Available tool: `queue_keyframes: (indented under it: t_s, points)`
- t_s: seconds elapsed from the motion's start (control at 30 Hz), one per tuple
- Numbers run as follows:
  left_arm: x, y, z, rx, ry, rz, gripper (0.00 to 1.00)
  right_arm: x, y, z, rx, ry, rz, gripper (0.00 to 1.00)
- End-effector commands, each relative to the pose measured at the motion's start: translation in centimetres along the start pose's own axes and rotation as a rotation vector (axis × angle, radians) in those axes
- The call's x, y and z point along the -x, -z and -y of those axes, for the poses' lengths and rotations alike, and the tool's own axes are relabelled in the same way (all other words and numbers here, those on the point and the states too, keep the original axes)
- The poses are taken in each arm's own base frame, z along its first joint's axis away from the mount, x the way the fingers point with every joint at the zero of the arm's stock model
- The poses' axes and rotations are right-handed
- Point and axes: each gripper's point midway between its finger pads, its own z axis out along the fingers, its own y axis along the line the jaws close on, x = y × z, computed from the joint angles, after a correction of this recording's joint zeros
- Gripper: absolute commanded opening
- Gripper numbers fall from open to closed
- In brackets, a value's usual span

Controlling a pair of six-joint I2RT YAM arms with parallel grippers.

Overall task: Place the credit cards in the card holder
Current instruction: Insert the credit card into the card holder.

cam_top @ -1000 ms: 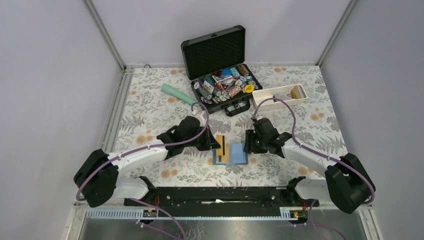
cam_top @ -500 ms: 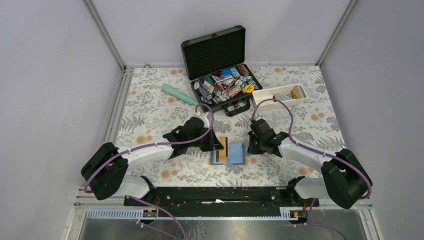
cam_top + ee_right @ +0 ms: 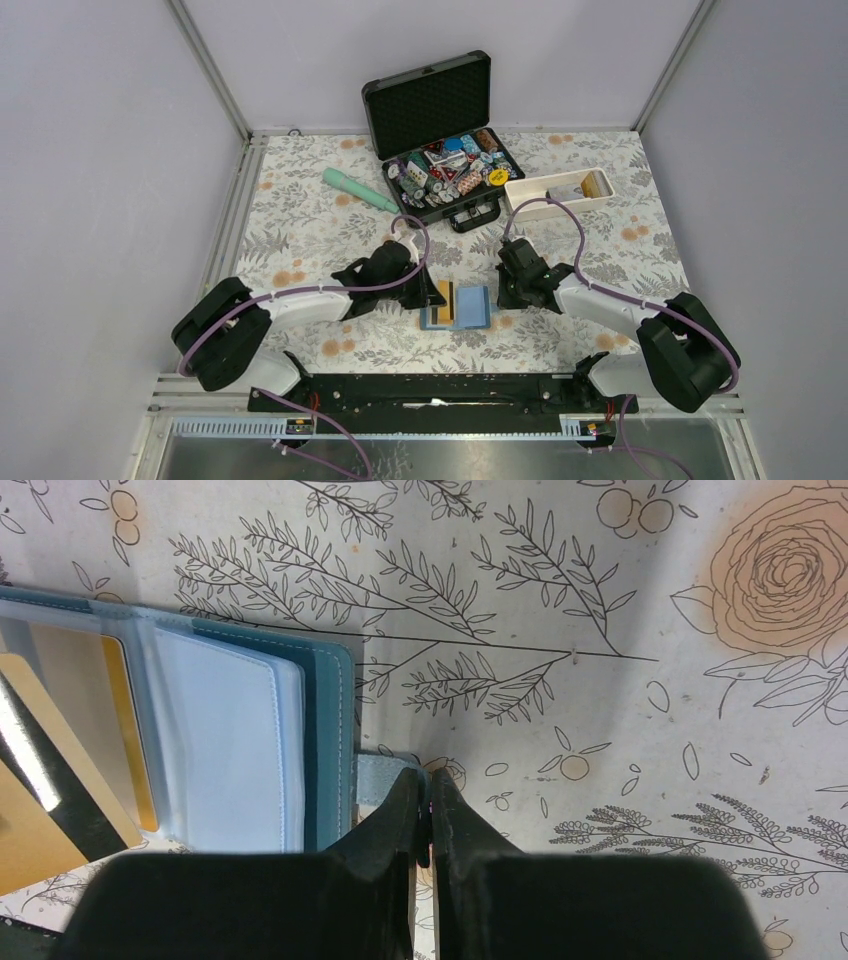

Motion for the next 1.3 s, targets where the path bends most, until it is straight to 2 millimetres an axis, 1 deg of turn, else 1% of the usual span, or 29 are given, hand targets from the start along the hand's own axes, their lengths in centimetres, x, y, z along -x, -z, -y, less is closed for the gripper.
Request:
queue_keyframes:
  t_s: [0.0, 0.37, 0.6, 0.73, 1.13, 1.27]
  points:
    - [0.2, -0.4, 0.1, -0.016, -0.006, 0.018, 0.00, 0.6, -0.2, 0.0, -0.019, 0.009, 0.022, 0.00]
    - [-0.3, -1.1, -0.7, -0.005, 0.010, 0.010, 0.00, 0.6, -0.2, -0.1, -0.012, 0.006, 0.021, 0.00]
    - [-0.8, -1.3, -1.6, 0.010, 0.028, 0.014, 0.00, 1.6, 0.5, -0.4, -0.011, 0.016, 0.054, 0.00]
    - [-0.9, -1.5, -1.7, -0.001, 0.037, 0.021, 0.00, 1.8, 0.7, -0.2, -0.019, 0.020, 0.062, 0.00]
    - [-1.1, -2.2, -1.9, -0.008, 0.039, 0.018, 0.00, 0.6, 0.4, 0.4, -0.027, 0.003, 0.047, 0.00]
    - [-0.9, -1.9, -1.2, -0.043, 0.053, 0.029, 0.00, 0.3, 0.1, 0.4, -0.029, 0.006, 0.031, 0.00]
